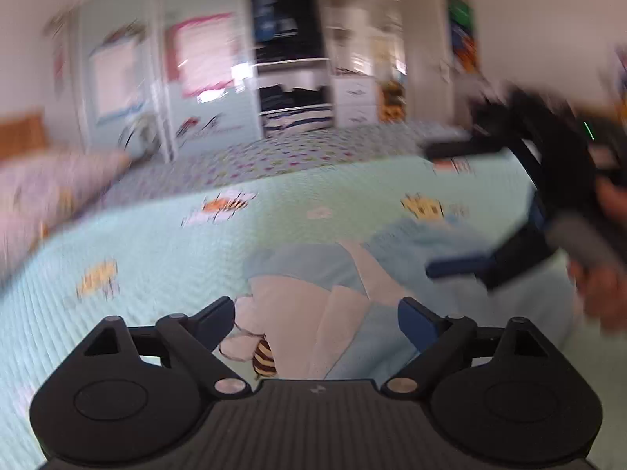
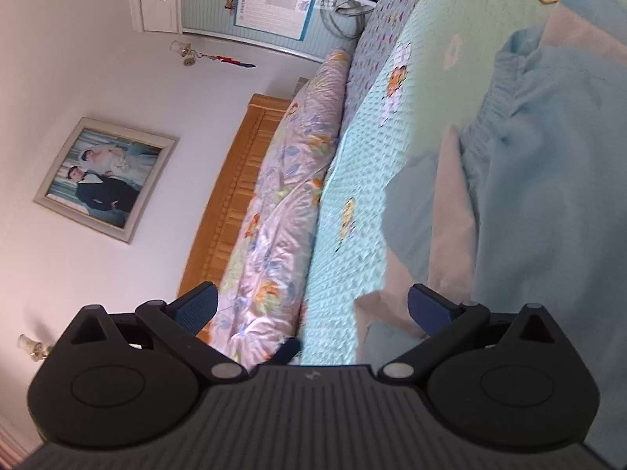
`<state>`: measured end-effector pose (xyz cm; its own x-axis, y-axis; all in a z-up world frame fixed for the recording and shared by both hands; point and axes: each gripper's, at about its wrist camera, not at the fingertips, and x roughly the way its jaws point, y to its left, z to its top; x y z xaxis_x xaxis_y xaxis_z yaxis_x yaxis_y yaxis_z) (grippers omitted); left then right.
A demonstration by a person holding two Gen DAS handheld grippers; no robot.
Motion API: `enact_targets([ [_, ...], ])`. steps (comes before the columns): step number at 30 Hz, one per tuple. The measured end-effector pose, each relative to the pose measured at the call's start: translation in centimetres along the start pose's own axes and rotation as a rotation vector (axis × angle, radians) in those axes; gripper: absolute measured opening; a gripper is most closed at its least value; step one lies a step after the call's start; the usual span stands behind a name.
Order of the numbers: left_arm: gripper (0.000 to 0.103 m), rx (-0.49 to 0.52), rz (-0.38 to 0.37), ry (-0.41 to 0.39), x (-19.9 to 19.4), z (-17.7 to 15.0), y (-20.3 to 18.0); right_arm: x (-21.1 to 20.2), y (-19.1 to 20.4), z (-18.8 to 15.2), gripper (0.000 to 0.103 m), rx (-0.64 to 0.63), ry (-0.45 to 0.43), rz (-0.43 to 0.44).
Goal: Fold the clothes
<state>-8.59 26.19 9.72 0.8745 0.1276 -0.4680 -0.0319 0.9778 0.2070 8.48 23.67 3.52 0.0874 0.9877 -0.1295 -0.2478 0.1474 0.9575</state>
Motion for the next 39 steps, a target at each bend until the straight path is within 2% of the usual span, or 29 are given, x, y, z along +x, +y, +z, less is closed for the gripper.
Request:
enact_targets([
  [2,0.098,0.071,-0.031,0.014,0.4,0.2,-1.0,0.3,-0.3,0.3,0.103,0.007,0.011,0.002],
  [4,0.098,0.098,-0.062,0.036,0.9,0.3,-1.5,0.6,-0.4,0.5,0.103,0.004,0.022,-0.007],
  [9,0.099,0.106,-0.142,0.115,3.1,0.1,-1.9,0.5,0.2,1.4,0.103,-0.026,0.032,-0.037],
  [13,0.096,0.066,-0.229,0.197,5.3,-0.2,-1.4,1.3,0.6,2.4,0.103,-0.046,0.056,-0.082],
  [15,0.084,0.031,-0.259,0.208,5.5,-0.3,-1.0,1.7,0.6,2.7,0.103,-0.058,0.071,-0.094],
  [18,0.061,-0.017,-0.292,0.217,5.6,-0.3,-0.4,2.0,0.3,2.9,0.103,-0.063,0.086,-0.1],
  [20,0.026,-0.045,-0.294,0.218,5.4,-0.4,-0.1,2.1,0.0,2.9,0.103,-0.059,0.09,-0.096],
  [22,0.015,-0.097,-0.309,0.213,5.3,-0.4,0.6,2.0,-0.2,2.9,0.103,-0.06,0.09,-0.107],
  [25,0.011,-0.183,-0.339,0.205,5.1,-0.5,1.9,1.9,-0.4,2.9,0.103,-0.059,0.092,-0.131],
  [31,0.01,-0.351,-0.387,0.184,4.6,-0.7,4.6,2.2,-1.3,2.7,0.103,-0.049,0.123,-0.189],
  [34,0.01,-0.34,-0.359,0.165,3.8,-0.5,5.0,2.2,-2.3,2.7,0.103,-0.027,0.126,-0.203],
  [39,0.01,-0.317,-0.384,0.12,2.4,0.0,4.1,2.2,-2.5,3.2,0.103,0.05,0.114,-0.154],
])
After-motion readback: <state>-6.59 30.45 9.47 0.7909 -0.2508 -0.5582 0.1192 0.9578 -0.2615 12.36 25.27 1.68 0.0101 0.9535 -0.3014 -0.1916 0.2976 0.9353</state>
